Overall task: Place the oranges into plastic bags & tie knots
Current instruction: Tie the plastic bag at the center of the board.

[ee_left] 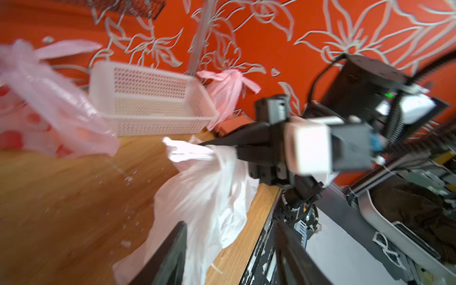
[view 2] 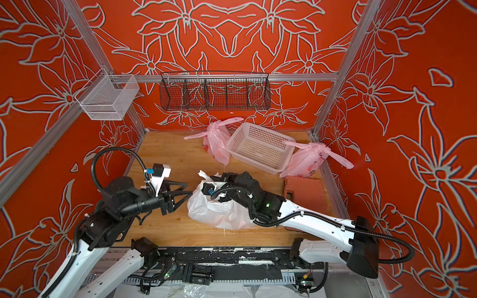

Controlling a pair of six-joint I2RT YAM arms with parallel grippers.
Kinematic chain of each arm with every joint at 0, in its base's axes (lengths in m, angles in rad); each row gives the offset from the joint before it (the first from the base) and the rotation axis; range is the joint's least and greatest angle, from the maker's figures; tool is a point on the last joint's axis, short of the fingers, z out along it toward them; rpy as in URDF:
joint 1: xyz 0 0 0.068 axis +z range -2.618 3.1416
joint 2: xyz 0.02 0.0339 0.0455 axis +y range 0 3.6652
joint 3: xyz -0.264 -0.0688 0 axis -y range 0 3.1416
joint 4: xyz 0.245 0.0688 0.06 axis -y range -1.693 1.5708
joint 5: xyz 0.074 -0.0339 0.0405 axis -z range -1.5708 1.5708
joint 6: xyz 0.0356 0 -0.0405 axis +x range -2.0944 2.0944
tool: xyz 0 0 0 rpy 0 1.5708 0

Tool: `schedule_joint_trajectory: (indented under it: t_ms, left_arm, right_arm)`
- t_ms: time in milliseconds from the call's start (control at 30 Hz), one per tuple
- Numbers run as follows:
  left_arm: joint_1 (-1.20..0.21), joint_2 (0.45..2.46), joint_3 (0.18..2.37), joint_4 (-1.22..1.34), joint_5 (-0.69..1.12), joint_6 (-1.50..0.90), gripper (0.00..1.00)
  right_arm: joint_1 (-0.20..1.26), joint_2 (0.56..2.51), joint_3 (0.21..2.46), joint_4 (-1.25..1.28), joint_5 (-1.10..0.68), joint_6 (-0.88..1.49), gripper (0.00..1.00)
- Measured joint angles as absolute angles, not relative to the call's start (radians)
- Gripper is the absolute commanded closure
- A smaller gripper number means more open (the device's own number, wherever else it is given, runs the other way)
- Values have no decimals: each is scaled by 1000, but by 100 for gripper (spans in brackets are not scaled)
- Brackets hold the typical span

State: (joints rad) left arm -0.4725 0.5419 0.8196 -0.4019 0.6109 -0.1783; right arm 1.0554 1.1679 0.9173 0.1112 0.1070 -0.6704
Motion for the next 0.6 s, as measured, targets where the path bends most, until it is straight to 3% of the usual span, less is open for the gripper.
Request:
schedule_joint_trajectory:
  t_ms: [333,600]
  left_arm:
    - [-916,650,604,-76,404,-16,50]
    - [-985,803,476,234,148,75,54]
  right_arm:
    - [1055,1171,998,-70,60,-390,100]
    - [1055,1171,1024,-130,35,-254,100]
